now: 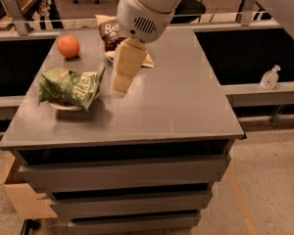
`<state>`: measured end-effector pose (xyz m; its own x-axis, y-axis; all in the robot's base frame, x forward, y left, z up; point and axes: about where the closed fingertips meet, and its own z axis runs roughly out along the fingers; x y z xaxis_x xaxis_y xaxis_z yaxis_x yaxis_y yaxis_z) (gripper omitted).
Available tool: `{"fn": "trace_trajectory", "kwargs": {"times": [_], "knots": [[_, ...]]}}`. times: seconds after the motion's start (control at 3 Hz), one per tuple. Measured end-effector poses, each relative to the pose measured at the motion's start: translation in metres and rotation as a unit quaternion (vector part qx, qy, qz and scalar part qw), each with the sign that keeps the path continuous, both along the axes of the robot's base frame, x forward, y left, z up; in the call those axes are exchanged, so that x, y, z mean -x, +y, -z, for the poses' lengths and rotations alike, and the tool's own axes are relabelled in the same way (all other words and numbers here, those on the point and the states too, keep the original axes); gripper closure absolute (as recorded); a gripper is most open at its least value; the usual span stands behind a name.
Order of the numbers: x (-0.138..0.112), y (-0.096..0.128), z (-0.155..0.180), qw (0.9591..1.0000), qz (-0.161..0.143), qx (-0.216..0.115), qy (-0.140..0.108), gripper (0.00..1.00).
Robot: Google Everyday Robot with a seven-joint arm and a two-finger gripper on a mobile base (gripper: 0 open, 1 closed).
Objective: Pick green jalapeno chip bag from paper bowl and place on counter
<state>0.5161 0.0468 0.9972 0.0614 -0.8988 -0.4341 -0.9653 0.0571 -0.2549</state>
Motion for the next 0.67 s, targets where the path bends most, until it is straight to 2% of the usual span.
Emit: {"fn": "trace_trajectory", "kwargs": {"times": [0.67], "knots": [[-0.030,0.061,0.015,0.9991,-0.041,0.011,0.001,0.00]]}}
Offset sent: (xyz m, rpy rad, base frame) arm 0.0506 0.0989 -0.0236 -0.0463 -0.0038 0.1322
